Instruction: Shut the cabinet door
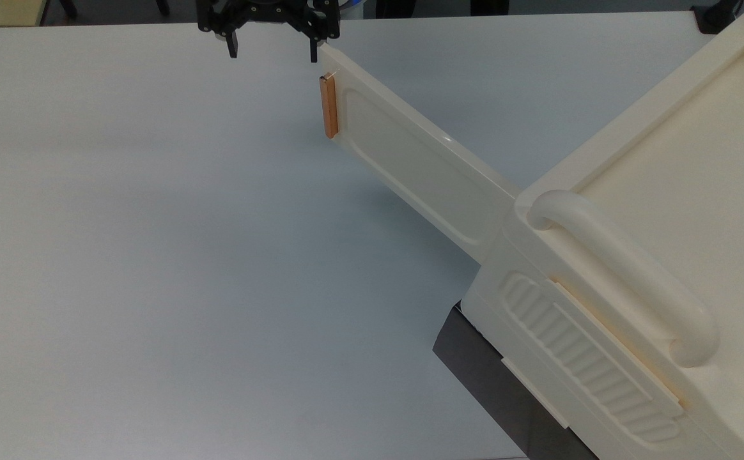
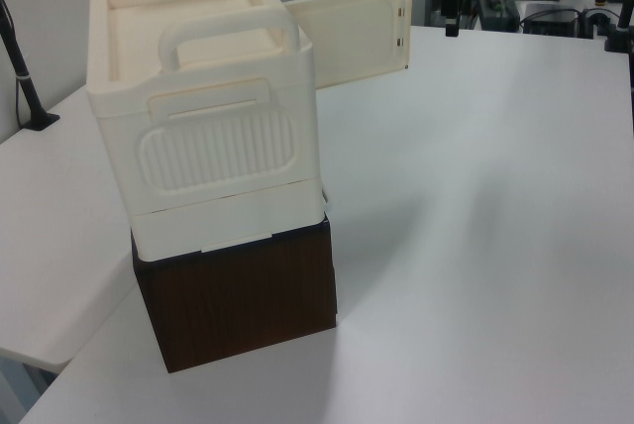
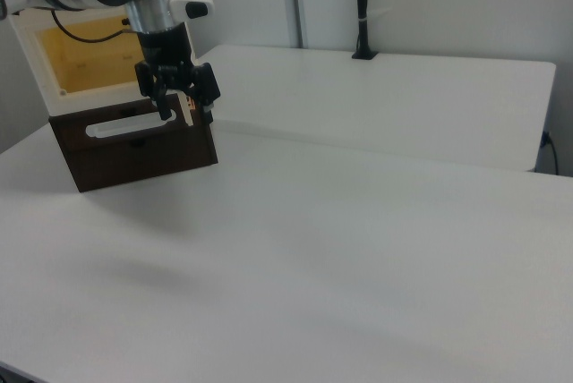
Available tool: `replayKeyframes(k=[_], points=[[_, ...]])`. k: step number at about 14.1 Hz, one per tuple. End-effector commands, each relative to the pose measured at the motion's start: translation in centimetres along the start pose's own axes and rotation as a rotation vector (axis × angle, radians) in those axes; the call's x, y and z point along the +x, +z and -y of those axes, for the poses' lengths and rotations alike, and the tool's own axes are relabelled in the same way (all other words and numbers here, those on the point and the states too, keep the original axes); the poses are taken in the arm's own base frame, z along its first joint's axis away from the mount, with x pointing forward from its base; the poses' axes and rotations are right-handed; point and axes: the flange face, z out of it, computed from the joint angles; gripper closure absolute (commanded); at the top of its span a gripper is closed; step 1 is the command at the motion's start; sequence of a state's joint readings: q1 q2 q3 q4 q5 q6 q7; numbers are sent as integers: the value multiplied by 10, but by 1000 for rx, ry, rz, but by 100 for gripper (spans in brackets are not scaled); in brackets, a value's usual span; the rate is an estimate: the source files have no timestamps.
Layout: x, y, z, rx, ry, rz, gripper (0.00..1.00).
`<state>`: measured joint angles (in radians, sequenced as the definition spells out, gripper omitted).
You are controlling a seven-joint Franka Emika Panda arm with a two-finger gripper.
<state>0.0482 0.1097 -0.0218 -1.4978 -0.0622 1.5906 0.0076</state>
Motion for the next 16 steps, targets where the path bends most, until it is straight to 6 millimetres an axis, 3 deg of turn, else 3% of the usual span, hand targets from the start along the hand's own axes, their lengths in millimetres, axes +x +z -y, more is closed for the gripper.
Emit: replayKeyframes(k=[1, 8, 9, 10, 12, 13, 16], points=[[-11, -3, -2, -15, 8, 18, 0], [-10, -2, -2, -15, 3, 17, 0], [-9, -2, -2, -15, 5, 12, 13], [-8, -2, -2, -15, 5, 11, 43], [-9, -1, -2, -14, 5, 12, 85], [-9, -1, -1, -14, 3, 14, 97], [-9, -2, -3, -14, 6, 12, 100]])
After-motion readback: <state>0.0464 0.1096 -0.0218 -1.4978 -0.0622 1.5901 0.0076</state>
